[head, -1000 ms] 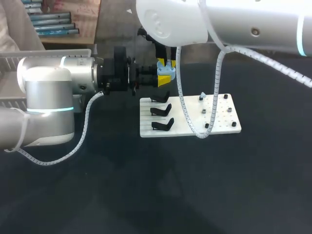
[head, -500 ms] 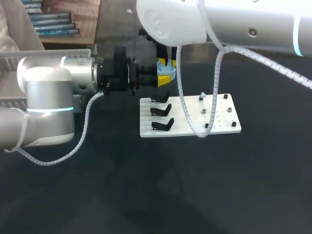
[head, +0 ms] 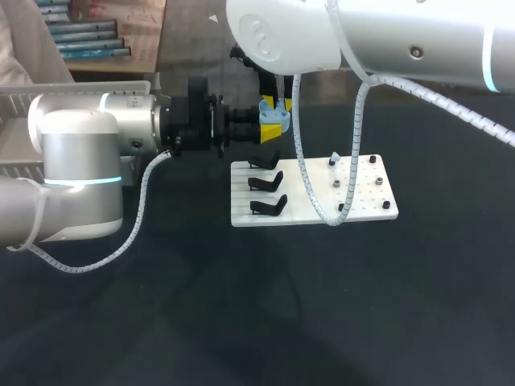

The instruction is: Pick up each earbud case from the left stands, insert the matching earbuds, close the lid, and place the case in the box.

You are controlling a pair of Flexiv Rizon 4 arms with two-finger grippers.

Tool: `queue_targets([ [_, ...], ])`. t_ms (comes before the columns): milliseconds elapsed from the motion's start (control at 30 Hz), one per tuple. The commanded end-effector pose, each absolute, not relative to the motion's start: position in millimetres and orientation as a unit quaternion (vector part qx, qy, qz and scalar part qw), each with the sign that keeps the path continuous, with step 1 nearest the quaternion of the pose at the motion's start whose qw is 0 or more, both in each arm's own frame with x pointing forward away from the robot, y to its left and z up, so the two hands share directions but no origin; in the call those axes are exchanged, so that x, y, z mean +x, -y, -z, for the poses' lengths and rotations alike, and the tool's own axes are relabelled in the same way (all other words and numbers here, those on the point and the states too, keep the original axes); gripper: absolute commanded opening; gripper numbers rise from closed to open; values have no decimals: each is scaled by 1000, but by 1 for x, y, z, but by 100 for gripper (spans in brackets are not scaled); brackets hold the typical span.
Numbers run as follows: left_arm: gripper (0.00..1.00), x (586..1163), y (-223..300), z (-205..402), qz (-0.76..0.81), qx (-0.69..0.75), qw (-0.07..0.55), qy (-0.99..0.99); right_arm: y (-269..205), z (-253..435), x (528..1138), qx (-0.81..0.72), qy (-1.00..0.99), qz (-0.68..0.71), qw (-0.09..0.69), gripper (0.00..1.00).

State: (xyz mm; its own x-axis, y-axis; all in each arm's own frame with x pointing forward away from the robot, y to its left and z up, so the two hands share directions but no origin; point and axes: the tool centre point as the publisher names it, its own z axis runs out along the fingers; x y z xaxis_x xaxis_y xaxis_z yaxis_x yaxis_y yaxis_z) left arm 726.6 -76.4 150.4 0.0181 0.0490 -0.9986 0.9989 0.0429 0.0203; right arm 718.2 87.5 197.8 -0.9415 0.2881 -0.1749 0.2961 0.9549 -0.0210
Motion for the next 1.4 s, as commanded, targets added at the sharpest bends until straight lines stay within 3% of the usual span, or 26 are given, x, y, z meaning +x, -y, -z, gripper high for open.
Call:
queue_targets([
  [33,0,724,77,-149,470,504,508,-517,-89,-198,719,148,-985,26,84,0],
  [1400,0,724,77,-149,470,504,508,-517,-89,-187,718,144,-986,32,74,0],
])
